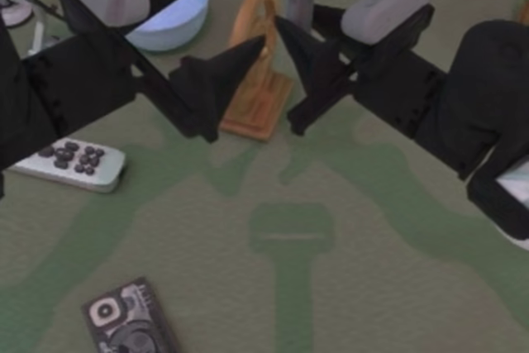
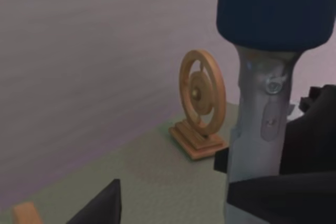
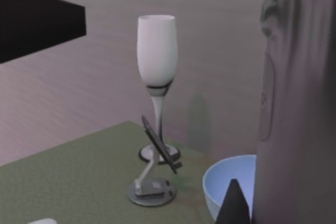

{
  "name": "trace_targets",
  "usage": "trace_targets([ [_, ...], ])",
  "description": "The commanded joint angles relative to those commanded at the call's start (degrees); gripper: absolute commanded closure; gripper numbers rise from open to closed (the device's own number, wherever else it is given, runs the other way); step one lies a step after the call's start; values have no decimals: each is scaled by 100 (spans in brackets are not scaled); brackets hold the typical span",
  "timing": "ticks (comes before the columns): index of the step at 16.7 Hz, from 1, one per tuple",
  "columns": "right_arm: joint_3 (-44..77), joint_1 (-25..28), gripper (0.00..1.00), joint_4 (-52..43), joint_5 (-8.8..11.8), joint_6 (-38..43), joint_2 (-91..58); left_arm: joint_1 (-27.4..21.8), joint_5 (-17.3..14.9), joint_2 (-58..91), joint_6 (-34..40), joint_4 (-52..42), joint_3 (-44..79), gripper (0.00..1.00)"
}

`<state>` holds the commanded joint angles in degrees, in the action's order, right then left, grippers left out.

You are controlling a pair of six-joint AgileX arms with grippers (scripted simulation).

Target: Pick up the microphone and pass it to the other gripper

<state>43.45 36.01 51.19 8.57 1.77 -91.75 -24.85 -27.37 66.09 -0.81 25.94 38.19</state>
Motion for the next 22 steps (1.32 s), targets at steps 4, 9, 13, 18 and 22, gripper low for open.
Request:
trace_targets([
  [4,0,0,100,0,0,0,0,-192,149,433,5,137,360,0],
  [9,0,0,100,0,0,0,0,-676,612,1859,9,503,1343,0],
  [13,0,0,100,0,0,0,0,-855,783,2251,17,611,1674,0],
  [18,0,0,100,0,0,0,0,-855,783,2251,17,611,1674,15],
  [22,0,0,100,0,0,0,0,-855,783,2251,17,611,1674,45],
])
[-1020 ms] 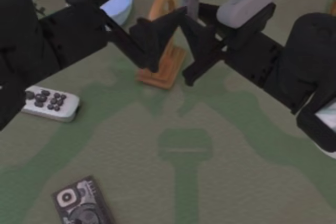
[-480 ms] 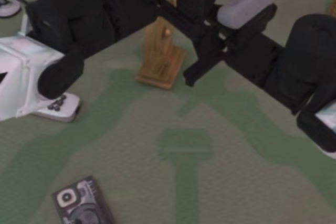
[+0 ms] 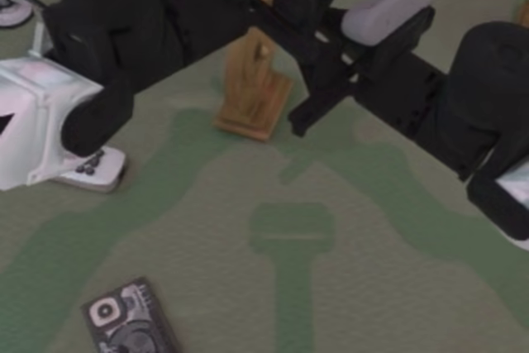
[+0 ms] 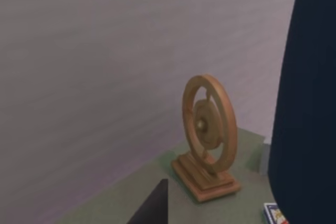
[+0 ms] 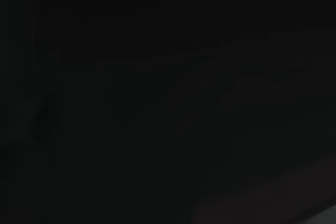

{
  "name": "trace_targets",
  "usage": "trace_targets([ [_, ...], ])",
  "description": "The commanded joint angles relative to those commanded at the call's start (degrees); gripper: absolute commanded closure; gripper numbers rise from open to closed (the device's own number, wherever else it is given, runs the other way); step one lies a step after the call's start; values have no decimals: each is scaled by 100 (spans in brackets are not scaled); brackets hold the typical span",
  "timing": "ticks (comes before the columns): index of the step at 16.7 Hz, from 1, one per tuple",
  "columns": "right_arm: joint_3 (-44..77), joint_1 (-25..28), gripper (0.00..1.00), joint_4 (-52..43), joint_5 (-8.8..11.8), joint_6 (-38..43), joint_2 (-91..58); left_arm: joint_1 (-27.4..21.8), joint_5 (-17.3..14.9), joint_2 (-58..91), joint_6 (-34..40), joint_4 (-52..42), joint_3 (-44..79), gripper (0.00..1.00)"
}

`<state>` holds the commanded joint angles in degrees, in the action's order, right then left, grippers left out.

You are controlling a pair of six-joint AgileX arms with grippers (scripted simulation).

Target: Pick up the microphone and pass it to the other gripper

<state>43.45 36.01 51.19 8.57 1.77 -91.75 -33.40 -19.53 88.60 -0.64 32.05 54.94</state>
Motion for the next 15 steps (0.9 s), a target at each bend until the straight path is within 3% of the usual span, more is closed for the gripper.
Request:
trace_targets([
  [7,0,0,100,0,0,0,0,0,0,0,0,0,0,98],
  [15,0,0,100,0,0,0,0,0,0,0,0,0,0,100],
])
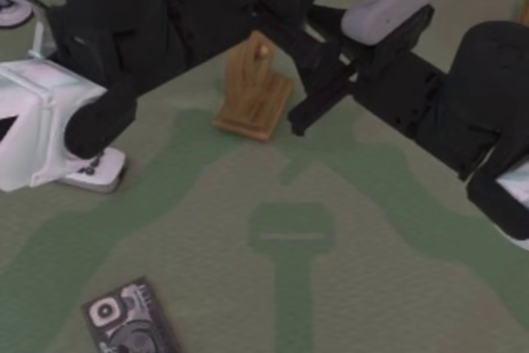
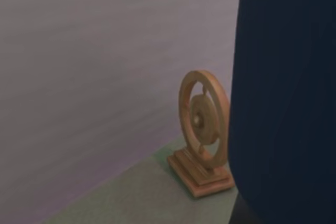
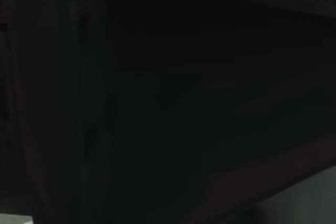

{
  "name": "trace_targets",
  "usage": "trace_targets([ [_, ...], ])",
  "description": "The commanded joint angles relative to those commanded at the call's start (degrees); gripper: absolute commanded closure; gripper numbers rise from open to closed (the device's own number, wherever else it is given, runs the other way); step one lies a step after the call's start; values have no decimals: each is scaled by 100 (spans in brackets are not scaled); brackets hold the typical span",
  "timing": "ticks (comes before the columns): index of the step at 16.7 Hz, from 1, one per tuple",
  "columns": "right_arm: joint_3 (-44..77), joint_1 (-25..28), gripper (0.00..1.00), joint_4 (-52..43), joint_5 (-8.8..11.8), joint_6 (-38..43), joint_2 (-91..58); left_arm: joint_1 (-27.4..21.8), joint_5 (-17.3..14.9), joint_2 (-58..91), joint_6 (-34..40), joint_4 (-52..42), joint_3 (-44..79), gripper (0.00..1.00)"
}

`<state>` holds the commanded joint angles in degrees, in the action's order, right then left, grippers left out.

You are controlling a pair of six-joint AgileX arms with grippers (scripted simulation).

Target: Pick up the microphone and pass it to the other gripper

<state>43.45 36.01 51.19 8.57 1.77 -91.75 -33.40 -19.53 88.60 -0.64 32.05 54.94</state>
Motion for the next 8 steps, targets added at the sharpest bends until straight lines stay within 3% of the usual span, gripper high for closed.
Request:
trace_targets([
  [1,0,0,100,0,0,0,0,0,0,0,0,0,0,100],
  [8,0,0,47,0,0,0,0,0,0,0,0,0,0,100],
])
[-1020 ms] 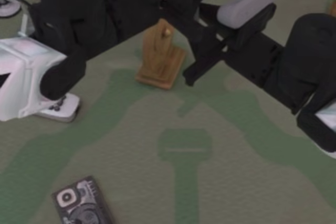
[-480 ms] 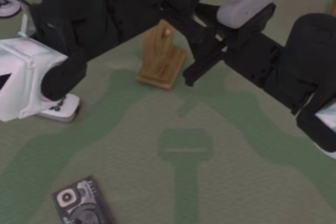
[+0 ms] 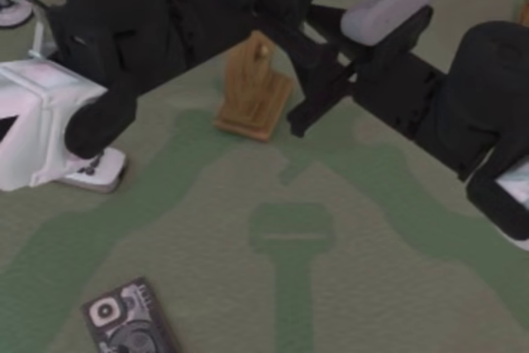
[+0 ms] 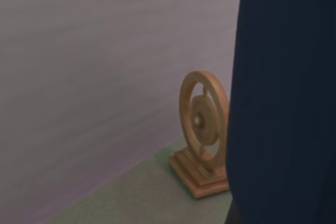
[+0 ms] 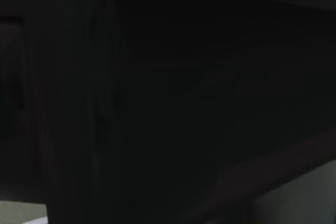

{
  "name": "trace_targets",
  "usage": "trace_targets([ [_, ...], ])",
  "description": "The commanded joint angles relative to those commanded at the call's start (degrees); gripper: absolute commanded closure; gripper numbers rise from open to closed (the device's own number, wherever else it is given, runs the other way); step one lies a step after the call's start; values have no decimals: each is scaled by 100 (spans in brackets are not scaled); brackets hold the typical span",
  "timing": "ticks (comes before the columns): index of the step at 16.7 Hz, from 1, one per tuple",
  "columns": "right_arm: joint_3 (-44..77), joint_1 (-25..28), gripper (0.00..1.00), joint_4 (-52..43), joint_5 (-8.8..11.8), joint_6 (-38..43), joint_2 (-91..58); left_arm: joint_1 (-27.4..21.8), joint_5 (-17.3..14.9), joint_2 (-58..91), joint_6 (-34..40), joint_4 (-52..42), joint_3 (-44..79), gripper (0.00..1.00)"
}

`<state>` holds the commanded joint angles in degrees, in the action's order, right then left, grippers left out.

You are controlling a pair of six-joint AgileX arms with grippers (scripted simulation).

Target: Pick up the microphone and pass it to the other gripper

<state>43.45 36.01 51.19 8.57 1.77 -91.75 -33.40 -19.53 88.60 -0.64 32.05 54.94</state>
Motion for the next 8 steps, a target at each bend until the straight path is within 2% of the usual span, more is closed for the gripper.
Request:
trace_targets([
  [6,0,0,2,0,0,0,0,0,0,0,0,0,0,100],
  [8,0,0,0,0,0,0,0,0,0,0,0,0,0,100],
])
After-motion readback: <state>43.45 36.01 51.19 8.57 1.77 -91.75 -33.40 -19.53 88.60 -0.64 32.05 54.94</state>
